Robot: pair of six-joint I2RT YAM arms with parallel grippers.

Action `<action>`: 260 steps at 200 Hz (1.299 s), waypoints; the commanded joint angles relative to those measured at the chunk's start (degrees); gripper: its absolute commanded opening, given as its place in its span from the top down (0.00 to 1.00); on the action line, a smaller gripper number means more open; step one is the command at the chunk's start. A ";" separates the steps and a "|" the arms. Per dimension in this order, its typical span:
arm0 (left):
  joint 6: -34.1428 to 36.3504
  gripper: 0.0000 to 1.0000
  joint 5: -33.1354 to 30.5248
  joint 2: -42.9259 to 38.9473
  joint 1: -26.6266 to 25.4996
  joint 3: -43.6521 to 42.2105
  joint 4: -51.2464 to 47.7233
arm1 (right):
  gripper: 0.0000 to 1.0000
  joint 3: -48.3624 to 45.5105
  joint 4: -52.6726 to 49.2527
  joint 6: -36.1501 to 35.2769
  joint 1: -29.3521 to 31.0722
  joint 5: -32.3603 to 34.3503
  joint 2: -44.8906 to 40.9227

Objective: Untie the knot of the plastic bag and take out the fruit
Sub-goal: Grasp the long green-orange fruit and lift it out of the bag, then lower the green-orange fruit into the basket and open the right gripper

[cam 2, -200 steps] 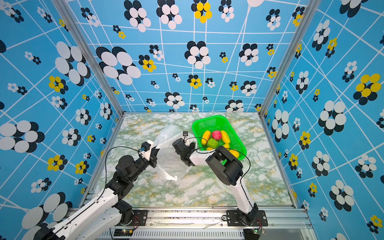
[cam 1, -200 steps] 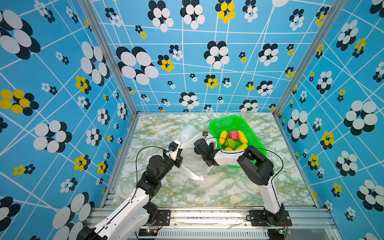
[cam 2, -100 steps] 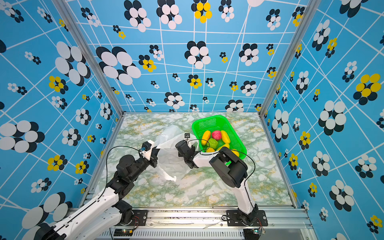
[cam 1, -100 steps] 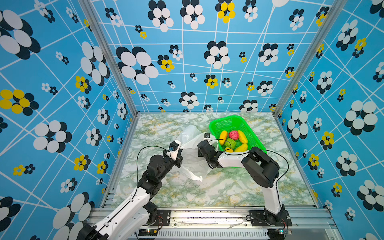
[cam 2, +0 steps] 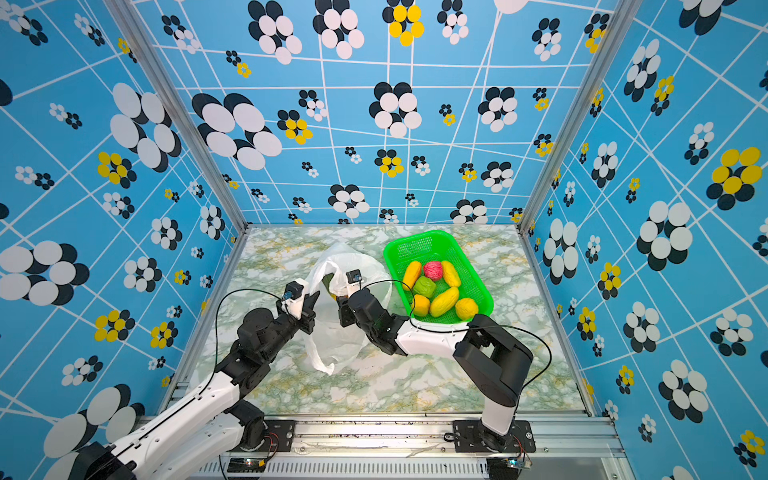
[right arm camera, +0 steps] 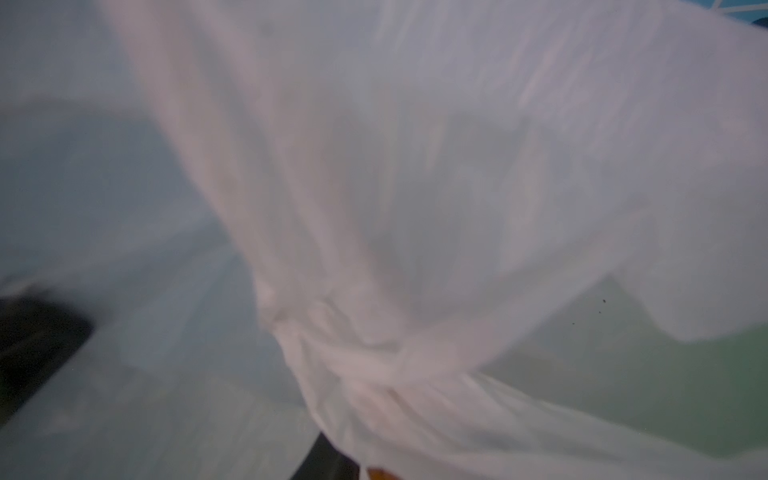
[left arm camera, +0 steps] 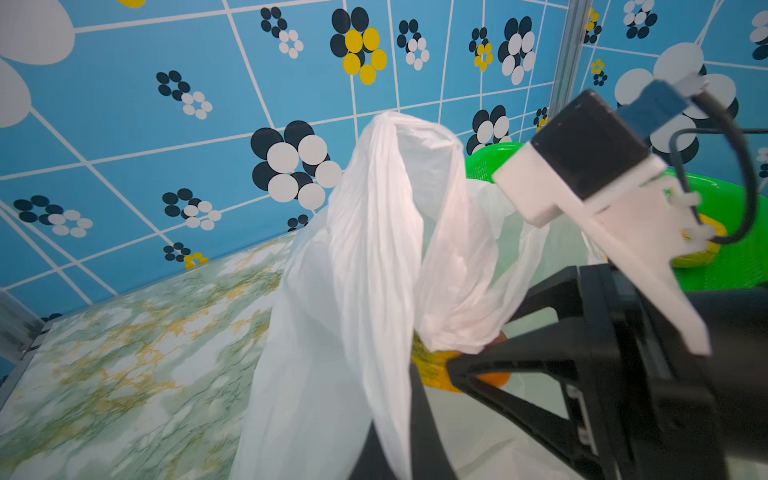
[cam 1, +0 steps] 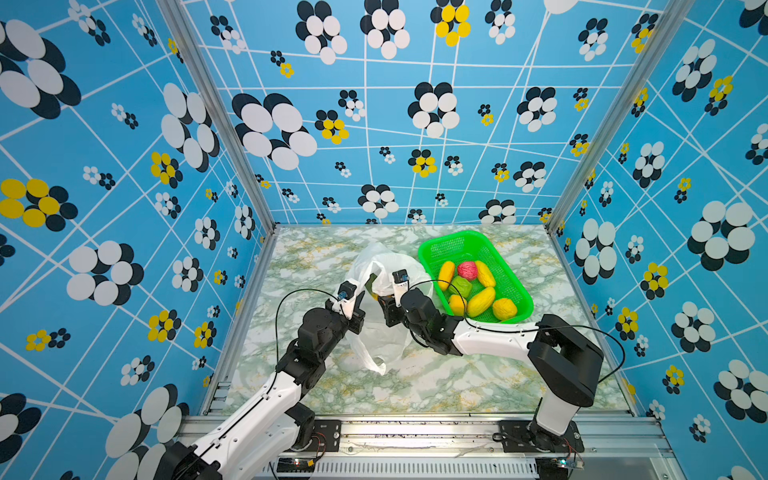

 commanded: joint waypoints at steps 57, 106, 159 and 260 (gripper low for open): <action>-4.77 1.00 -6.45 -1.83 3.30 -0.10 -0.24 | 0.67 -15.30 15.35 -7.70 0.25 -9.64 -9.77; -3.56 1.00 -5.35 -3.49 3.52 -1.47 2.19 | 0.68 -22.44 17.08 -9.13 0.29 -5.07 -21.17; -0.87 1.00 -5.90 1.24 3.60 -1.52 6.67 | 0.73 -29.06 12.66 -7.21 -3.27 12.88 -34.78; 11.96 1.00 -6.03 14.19 8.22 9.81 11.63 | 0.76 -12.18 -9.22 7.56 -33.53 2.30 -17.48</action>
